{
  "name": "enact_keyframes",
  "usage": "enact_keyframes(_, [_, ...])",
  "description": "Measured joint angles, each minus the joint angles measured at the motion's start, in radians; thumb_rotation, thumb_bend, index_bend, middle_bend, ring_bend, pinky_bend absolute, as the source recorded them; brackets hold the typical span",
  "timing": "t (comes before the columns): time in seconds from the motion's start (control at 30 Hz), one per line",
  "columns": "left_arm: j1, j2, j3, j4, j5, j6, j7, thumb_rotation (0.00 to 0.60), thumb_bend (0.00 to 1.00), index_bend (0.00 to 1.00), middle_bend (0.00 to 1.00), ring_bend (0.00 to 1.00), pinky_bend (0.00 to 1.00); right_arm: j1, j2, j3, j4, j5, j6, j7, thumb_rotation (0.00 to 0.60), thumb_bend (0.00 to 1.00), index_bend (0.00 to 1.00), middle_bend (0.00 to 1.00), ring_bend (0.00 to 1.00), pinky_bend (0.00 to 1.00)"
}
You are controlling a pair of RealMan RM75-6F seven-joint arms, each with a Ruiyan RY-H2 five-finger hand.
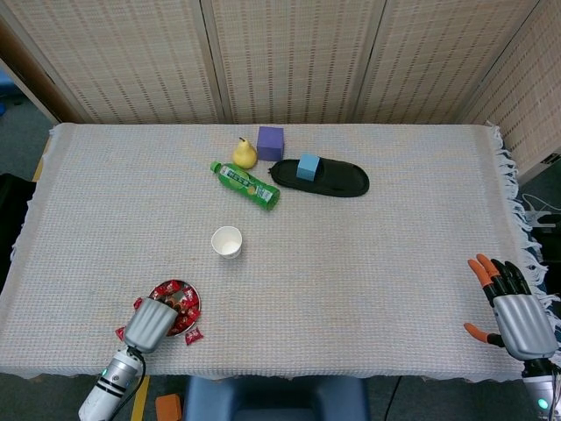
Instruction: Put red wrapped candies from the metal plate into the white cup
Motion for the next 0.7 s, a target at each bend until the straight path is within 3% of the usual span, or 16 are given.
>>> enact_keyframes(0.3, [-0.005, 0.01, -0.015, 0.0, 0.005, 0.019, -0.051, 0.6, 0.47, 0.65, 0.64, 0.57, 0.89, 0.002, 0.0, 0.0, -0.002, 0.005, -0.007, -0.003, 0.6, 0.0, 0.0, 0.0, 0.0, 0.0])
enact_keyframes(0.7, [-0.087, 0.146, -0.099, -0.208, -0.013, -0.025, -0.139, 0.6, 0.47, 0.65, 0.64, 0.57, 0.89, 0.005, 0.001, 0.008, -0.004, 0.024, -0.014, -0.004, 0.6, 0.0, 0.0, 0.0, 0.0, 0.0])
